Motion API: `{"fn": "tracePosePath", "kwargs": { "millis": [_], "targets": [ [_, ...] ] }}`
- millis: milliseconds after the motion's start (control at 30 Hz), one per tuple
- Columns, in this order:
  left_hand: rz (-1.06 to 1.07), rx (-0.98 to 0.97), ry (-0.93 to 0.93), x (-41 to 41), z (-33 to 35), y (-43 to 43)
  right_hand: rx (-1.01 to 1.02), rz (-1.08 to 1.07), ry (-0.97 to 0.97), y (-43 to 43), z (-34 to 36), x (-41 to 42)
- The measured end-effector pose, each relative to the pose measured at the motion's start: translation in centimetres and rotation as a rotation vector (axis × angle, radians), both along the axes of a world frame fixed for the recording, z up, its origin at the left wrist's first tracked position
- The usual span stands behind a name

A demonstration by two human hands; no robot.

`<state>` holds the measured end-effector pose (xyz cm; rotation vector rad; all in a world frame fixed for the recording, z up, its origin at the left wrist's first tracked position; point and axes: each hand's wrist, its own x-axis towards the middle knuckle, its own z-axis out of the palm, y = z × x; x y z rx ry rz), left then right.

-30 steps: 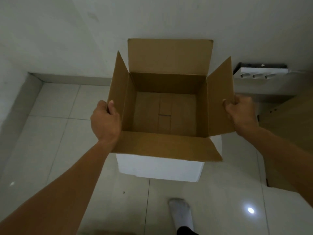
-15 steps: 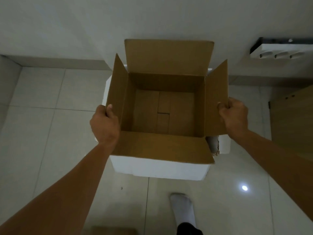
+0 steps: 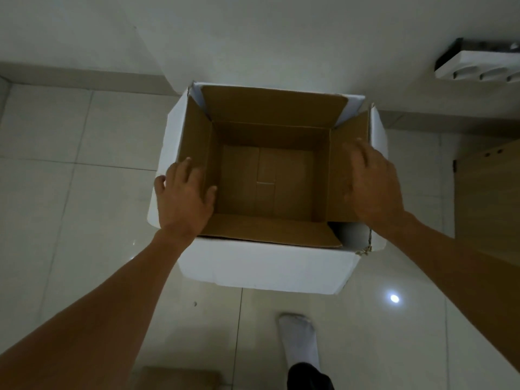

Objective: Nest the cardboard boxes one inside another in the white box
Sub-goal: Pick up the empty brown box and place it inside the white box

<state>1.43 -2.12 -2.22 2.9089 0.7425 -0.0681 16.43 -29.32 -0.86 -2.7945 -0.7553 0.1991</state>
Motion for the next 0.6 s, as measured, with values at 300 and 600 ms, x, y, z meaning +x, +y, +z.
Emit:
{"fn": "tracePosePath", "kwargs": {
  "millis": [300, 600],
  "targets": [
    [-0.008, 0.102, 0.537, -1.6, -2.2, 0.3, -0.841, 0.372, 0.062, -3.7, -3.0, -0.3],
    [-0.013, -0.008, 0.222, -2.8, -1.1, -3.9, -0.332, 0.279, 0.132, 0.5, -1.7, -2.0]
  ]
}}
